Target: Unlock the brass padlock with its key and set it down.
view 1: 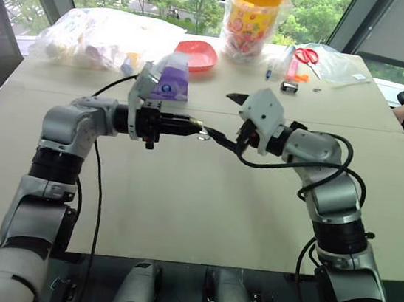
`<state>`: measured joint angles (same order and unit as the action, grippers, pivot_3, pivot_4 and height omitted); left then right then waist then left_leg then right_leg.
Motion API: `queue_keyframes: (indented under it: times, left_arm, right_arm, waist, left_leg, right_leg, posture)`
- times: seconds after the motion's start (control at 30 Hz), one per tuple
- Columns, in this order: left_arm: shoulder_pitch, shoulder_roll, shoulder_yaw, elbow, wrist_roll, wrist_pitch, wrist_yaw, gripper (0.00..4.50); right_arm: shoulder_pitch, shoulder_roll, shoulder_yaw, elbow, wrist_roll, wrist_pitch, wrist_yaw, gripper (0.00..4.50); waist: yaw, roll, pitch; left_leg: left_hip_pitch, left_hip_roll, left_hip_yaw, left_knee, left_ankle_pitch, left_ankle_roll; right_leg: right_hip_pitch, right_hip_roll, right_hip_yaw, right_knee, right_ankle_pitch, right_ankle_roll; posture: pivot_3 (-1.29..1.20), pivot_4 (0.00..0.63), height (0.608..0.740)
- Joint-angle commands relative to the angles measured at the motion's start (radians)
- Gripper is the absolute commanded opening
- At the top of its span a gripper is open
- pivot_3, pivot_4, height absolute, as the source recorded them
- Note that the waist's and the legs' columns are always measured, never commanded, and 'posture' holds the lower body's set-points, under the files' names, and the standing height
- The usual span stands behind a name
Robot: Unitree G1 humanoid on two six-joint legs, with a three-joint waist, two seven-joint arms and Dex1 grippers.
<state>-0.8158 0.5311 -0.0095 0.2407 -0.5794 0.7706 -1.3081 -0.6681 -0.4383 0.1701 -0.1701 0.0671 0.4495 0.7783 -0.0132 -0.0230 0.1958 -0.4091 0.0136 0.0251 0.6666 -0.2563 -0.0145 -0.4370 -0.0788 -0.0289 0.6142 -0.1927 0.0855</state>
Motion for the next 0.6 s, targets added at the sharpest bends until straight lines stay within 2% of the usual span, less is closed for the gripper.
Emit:
queue_keyframes:
  times: [0.03,0.13,0.23,0.3,0.37,0.5,0.6]
  left_arm:
    - [-0.005,0.010,0.029,-0.028,-0.018,-0.017,0.004,0.02]
    - [-0.004,0.004,0.025,-0.011,-0.010,-0.023,0.015,0.02]
    - [0.000,-0.015,0.014,0.024,0.005,-0.030,0.038,0.02]
    - [0.004,-0.044,0.002,0.059,0.012,-0.025,0.063,0.02]
    - [0.004,-0.083,-0.008,0.098,0.019,-0.019,0.091,0.02]
    - [-0.017,-0.188,-0.037,0.225,0.057,-0.014,0.157,0.02]
    - [-0.046,-0.245,-0.036,0.318,0.055,0.001,0.145,0.02]
  right_arm:
    - [-0.002,-0.010,-0.004,-0.027,0.021,-0.012,0.012,4.43]
    - [0.008,-0.045,-0.008,-0.013,-0.007,-0.033,0.005,4.43]
    - [0.055,-0.146,-0.012,0.003,-0.064,-0.086,0.019,4.43]
    - [0.118,-0.225,-0.032,-0.053,-0.027,-0.048,0.083,4.43]
    - [0.181,-0.286,-0.058,-0.139,0.039,0.028,0.143,4.43]
    - [0.264,-0.296,-0.144,-0.330,0.239,0.312,0.155,4.43]
    - [0.296,-0.320,-0.139,-0.396,0.265,0.425,0.119,4.43]
  waist:
    - [0.001,0.000,0.000]
    - [0.002,0.000,0.000]
    - [0.008,0.000,0.000]
    - [0.010,0.000,0.000]
    - [0.014,0.000,0.000]
    - [0.016,0.000,0.000]
    - [0.017,0.000,0.000]
  left_leg:
    - [0.000,0.000,0.000,0.000,0.000,0.000]
    - [0.000,0.000,0.000,0.000,0.000,0.000]
    - [0.000,-0.001,0.000,0.000,0.000,0.000]
    - [0.000,-0.001,0.000,0.000,0.000,0.000]
    - [-0.001,-0.002,0.000,0.000,0.000,0.001]
    - [0.000,-0.001,0.000,0.000,-0.001,0.001]
    - [0.001,0.000,-0.001,0.001,-0.001,0.001]
  right_leg:
    - [0.000,0.000,0.000,0.000,0.000,0.000]
    - [0.000,0.000,0.000,0.000,0.000,0.000]
    - [0.000,-0.001,0.000,-0.001,0.000,0.000]
    - [0.001,-0.001,0.000,-0.002,-0.002,-0.003]
    - [0.001,-0.002,0.000,-0.002,-0.002,-0.002]
    - [0.001,-0.001,0.000,-0.001,-0.001,0.001]
    - [0.001,0.000,0.000,-0.001,-0.002,-0.002]
  posture:
    - [0.00,0.150,0.740]
    - [0.00,0.150,0.740]
    - [0.00,0.150,0.740]
    - [0.00,0.150,0.740]
    - [0.00,0.150,0.740]
    - [0.00,0.150,0.740]
    - [0.00,0.150,0.740]
